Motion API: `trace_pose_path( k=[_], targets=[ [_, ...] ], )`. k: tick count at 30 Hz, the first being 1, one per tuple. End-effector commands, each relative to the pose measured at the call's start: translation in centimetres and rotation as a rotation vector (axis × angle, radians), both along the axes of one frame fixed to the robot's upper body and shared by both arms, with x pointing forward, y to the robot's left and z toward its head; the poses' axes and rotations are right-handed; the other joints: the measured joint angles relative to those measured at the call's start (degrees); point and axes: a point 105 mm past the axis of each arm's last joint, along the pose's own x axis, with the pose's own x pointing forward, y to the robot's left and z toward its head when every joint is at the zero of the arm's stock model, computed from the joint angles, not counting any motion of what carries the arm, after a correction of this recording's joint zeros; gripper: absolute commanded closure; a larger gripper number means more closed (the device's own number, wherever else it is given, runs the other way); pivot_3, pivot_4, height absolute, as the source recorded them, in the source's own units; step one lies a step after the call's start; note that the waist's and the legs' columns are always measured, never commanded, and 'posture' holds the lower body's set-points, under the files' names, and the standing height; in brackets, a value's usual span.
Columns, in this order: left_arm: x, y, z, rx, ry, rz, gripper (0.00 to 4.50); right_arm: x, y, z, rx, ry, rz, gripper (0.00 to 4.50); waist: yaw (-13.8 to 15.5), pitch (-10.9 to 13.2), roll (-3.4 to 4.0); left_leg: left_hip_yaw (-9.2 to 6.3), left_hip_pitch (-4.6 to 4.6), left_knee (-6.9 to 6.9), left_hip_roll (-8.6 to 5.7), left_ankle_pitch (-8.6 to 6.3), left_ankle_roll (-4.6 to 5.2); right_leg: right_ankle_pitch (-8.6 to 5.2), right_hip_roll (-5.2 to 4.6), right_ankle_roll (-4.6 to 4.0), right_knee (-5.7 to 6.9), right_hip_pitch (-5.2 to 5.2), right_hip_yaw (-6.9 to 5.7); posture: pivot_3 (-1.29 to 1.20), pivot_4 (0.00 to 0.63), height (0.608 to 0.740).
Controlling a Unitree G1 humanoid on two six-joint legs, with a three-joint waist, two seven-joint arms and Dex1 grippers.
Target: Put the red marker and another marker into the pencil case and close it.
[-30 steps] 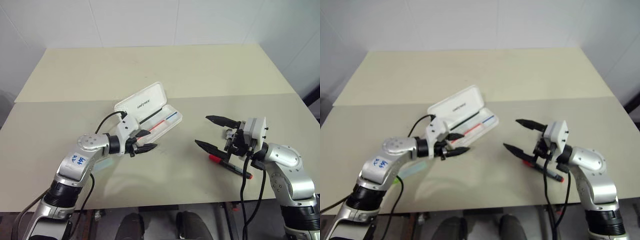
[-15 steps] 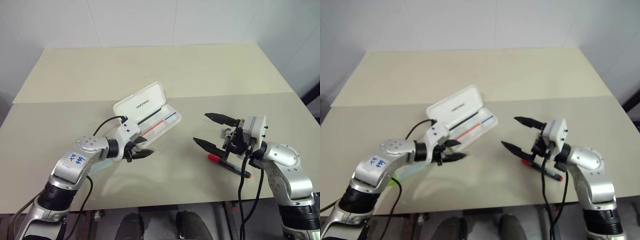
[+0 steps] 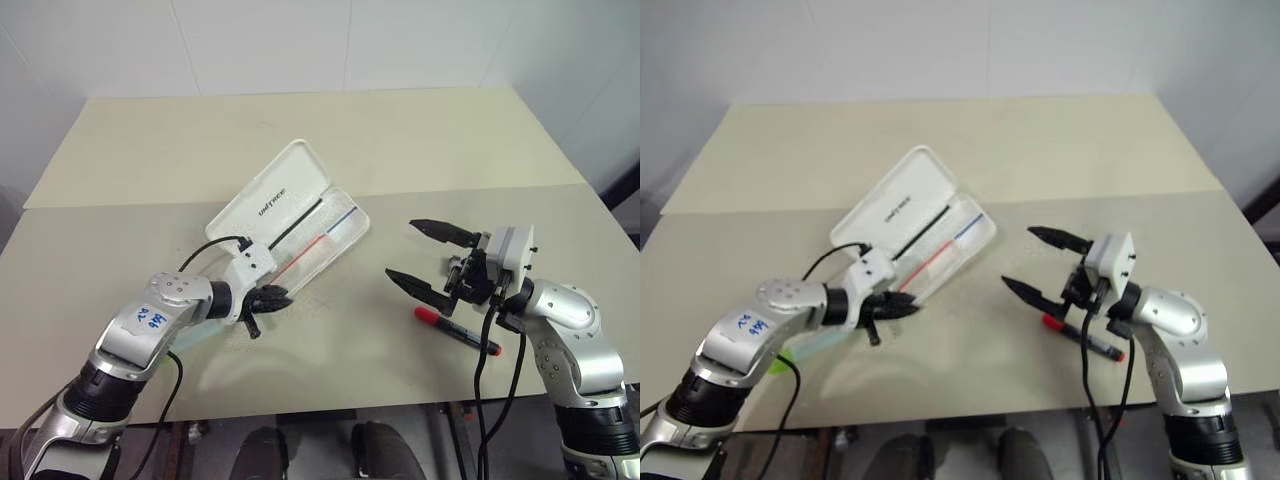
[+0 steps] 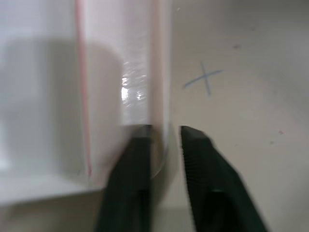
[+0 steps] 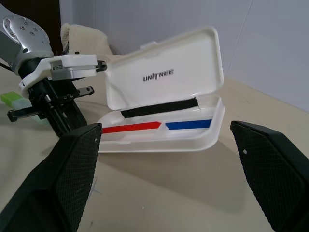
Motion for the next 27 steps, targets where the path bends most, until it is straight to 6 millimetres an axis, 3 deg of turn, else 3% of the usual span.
trace_pose_path(
  k=[1,8,15,27],
  targets=[
    [-0.9,-0.1,-1.8,0.023,0.068,-0.014,4.48,-0.5,0.3,1.4,-0.003,-0.072,0.023,0.00,0.1,0.0,-0.01,0.00,-0.01,0.01,-0.01,0.00,0.00,0.00,-0.01,0.00,0.00,0.00,-0.01,0.00,0.150,0.740],
    [-1.1,-1.0,-1.6,-0.007,0.038,-0.068,4.48,-0.3,0.3,1.4,-0.006,-0.075,0.026,0.00,0.1,0.0,-0.01,0.00,0.00,0.04,-0.01,-0.01,0.01,0.00,-0.02,0.01,0.03,0.00,0.00,0.00,0.150,0.740],
    [-1.8,-1.9,0.1,-0.042,-0.025,-0.242,4.48,-0.2,0.4,1.3,-0.004,-0.070,0.033,0.00,0.2,0.0,-0.02,0.03,-0.07,0.04,-0.07,-0.04,0.08,0.01,-0.06,0.02,-0.04,0.00,-0.03,0.00,0.150,0.740],
    [-1.4,0.6,1.3,0.142,-0.039,-0.419,4.48,0.0,0.7,1.1,0.012,-0.072,0.041,0.00,0.0,0.0,-0.07,0.09,-0.05,0.06,-0.06,-0.05,0.09,0.01,-0.01,0.02,-0.01,-0.04,-0.02,0.00,0.150,0.740]
  ],
)
